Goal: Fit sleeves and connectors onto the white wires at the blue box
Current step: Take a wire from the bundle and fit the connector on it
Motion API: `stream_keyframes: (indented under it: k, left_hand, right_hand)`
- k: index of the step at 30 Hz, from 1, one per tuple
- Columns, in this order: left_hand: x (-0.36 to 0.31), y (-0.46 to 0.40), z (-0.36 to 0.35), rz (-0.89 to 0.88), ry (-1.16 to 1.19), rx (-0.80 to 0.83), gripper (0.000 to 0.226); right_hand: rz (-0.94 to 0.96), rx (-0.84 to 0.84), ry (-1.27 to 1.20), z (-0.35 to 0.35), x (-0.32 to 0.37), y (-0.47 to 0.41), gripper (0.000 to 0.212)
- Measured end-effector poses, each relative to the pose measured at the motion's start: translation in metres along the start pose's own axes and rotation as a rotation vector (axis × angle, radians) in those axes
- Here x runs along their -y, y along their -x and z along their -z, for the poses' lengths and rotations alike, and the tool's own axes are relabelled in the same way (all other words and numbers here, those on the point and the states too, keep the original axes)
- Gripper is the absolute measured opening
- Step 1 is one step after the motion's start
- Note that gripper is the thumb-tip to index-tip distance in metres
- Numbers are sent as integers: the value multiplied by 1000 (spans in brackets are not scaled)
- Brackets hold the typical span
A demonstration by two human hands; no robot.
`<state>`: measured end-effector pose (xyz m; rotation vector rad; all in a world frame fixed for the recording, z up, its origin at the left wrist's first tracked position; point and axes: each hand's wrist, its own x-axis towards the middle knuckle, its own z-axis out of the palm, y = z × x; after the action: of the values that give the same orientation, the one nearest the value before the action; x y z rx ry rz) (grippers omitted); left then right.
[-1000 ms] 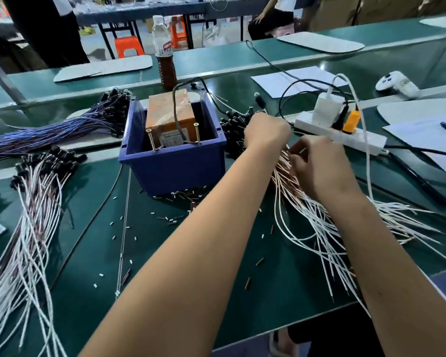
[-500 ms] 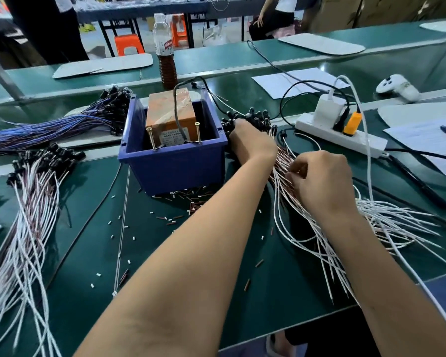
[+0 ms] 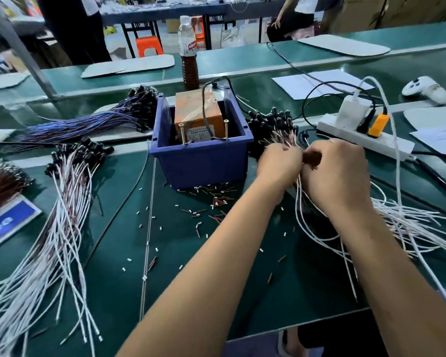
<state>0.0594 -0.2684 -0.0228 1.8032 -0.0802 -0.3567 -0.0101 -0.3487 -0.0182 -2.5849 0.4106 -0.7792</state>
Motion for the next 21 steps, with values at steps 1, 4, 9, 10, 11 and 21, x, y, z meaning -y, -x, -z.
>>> stream_keyframes:
  k: [1, 4, 9, 10, 11, 21]
  left_hand:
    - [1, 8, 12, 49, 34, 96, 25]
    - [7, 31, 62, 117, -22, 321, 30]
    - [21, 66, 160, 102, -529, 448, 27]
    - [25, 70, 177, 128, -580, 393, 28]
    - [29, 72, 195, 156, -623, 295, 28]
    - [78, 57, 332, 392, -868, -917, 43]
  right_hand:
    - [8, -7, -38, 0, 8, 1, 18]
    - [62, 16, -145, -6, 34, 6, 22]
    - [218, 170, -314, -33, 87, 31, 16]
    - [242, 209, -341, -39, 97, 36, 15]
    - [266, 256, -366, -46, 109, 42, 14]
    - [466, 650, -324, -95, 211, 80, 9]
